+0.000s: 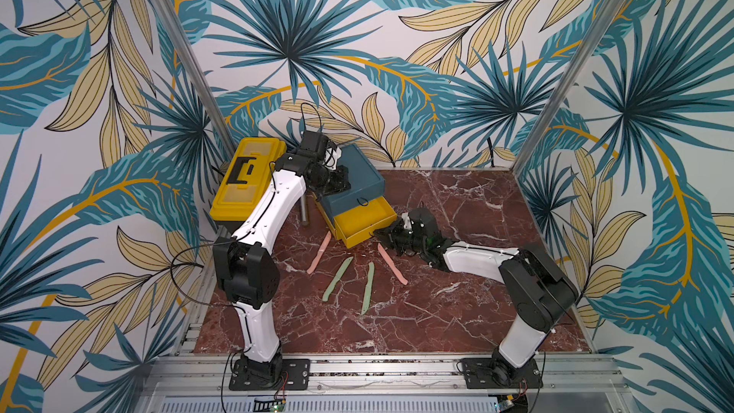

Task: Place the fruit knives into the drawer by color
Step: Open the drawer in the storage box, then move the fruit knife to the center of the board.

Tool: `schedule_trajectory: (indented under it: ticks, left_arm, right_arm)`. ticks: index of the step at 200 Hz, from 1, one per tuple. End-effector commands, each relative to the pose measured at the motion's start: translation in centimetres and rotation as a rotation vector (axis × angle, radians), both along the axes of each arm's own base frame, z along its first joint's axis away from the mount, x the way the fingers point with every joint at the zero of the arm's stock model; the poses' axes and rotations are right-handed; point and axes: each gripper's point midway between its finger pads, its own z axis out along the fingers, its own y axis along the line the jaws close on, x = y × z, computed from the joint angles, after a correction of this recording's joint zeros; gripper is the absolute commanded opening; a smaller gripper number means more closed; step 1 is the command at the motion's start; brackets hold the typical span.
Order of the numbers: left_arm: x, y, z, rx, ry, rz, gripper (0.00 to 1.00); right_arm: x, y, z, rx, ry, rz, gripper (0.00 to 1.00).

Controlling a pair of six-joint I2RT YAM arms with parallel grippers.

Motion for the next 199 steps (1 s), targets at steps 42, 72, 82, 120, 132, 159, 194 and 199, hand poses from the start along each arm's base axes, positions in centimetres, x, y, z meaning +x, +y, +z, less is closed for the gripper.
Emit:
schedule_trajectory:
  ticks: [42,72,82,120,132,159,194,199]
  left_arm:
    - [-2.3,2.2,-4.7,0.091,0.18,0.023,0.0]
    - [-2.3,2.2,-4.3,0.088,0.172,0.019,0.0]
    - [-2.3,2.2,-4.1,0.088,0.164,0.017,0.0]
    - [-2.0,2.3,-1.7,0.092,0.123,0.018,0.21]
    - [-1.9,2.3,-0.5,0.09,0.103,0.021,0.41]
    - [-2.2,2.5,2.3,0.081,0.058,0.036,0.8]
    - [-4.3,2.9,5.6,0.061,0.001,0.044,1.0]
    - [-4.8,2.8,5.8,0.058,-0.001,0.04,1.0]
  right_arm:
    - [-2.4,-1.1,-0.7,-0.077,0.013,0.049,0.17]
    - [-3.6,-1.7,1.2,-0.122,-0.049,0.105,0.55]
    - [-4.2,-2.1,1.7,-0.149,-0.065,0.126,0.6]
    - [-7.3,-4.3,1.9,-0.313,-0.089,0.236,0.62]
    - [-8.3,-5.3,1.3,-0.387,-0.077,0.275,0.63]
    - [-10.3,-7.6,-1.1,-0.566,-0.023,0.37,0.65]
    - [-10.4,-8.9,-3.7,-0.72,0.016,0.453,0.67]
    - [-10.4,-8.9,-4.0,-0.733,0.02,0.465,0.67]
